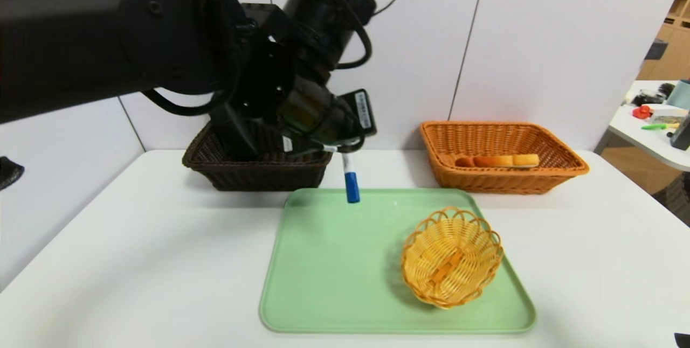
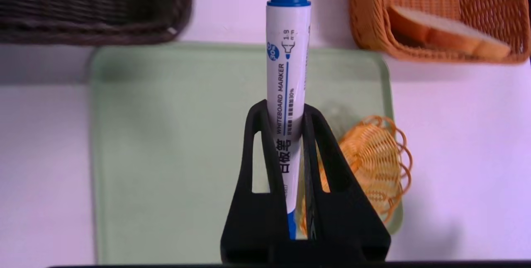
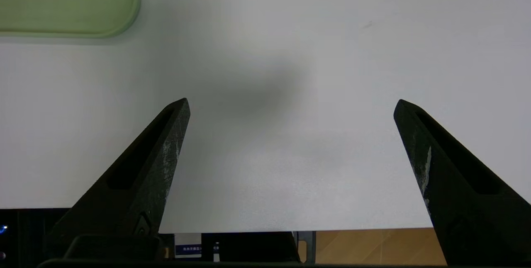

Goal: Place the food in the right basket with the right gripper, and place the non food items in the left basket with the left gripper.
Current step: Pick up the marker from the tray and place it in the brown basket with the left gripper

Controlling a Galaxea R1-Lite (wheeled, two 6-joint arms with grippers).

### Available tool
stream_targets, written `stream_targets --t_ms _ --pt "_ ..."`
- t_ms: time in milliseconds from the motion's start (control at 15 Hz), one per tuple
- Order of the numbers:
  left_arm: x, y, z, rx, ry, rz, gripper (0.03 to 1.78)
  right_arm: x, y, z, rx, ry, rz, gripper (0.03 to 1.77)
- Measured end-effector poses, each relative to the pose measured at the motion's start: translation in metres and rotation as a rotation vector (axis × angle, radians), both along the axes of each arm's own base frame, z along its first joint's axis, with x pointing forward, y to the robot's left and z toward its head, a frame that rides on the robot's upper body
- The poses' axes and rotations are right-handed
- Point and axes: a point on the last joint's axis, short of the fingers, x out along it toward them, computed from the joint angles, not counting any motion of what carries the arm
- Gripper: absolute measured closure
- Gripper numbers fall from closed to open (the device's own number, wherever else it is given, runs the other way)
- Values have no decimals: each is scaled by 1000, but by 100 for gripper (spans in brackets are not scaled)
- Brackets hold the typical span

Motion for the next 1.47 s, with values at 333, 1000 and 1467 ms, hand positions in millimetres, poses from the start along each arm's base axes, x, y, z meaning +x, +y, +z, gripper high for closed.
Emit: stream_targets --t_ms 333,1000,1467 --pt "42 74 16 -13 -68 199 164 -3 0 4 1 -26 0 10" --pt "110 122 6 138 -310 482 164 -12 0 5 1 -64 -2 10" --pt "125 118 -12 182 -293 529 164 -13 0 4 2 -62 -1 10"
